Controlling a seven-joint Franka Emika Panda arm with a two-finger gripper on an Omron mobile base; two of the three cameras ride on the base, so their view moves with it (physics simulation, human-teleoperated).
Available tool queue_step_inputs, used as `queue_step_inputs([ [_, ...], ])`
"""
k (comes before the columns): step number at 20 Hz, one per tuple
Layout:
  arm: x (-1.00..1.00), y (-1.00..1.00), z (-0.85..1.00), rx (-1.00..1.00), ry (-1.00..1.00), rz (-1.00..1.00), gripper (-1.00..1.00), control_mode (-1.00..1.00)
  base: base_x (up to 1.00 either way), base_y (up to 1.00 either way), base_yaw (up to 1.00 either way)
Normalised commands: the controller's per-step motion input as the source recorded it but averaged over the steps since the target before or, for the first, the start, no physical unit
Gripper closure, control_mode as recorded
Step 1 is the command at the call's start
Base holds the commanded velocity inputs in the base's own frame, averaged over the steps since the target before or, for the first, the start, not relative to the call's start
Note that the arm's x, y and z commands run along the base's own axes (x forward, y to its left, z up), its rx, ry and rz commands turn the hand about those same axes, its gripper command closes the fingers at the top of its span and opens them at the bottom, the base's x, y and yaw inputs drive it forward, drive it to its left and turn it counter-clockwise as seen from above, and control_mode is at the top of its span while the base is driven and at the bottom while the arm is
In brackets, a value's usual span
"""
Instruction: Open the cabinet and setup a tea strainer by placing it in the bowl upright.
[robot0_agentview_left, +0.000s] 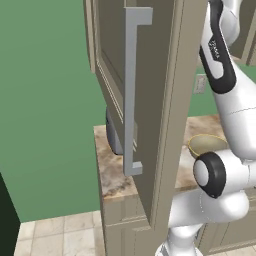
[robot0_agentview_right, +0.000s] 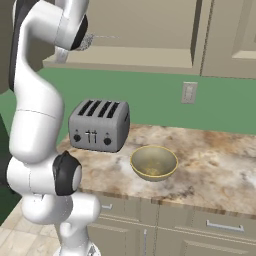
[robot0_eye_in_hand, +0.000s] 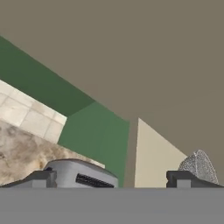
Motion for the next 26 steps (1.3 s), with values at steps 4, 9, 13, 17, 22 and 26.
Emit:
queue_step_inputs([
  [4,0.04,-0.03,-0.05,0.00,0.00,-0.03,-1.00,-1.00,0.00,0.00,0.00],
  [9,0.45,0.00,-0.30,0.00,-0.13,-0.08,-1.00,-1.00,0.00,0.00,0.00],
  [13,0.39,0.00,-0.48,0.00,-0.13,-0.08,-1.00,-1.00,0.00,0.00,0.00],
  [17,0.25,0.01,-0.18,0.00,-0.10,-0.04,-1.00,-1.00,0.00,0.00,0.00],
  [22,0.17,0.01,0.25,0.00,-0.01,0.00,-1.00,-1.00,0.00,0.00,0.00],
  [26,0.32,0.00,0.36,0.00,0.02,0.04,-1.00,-1.00,0.00,0.00,0.00],
])
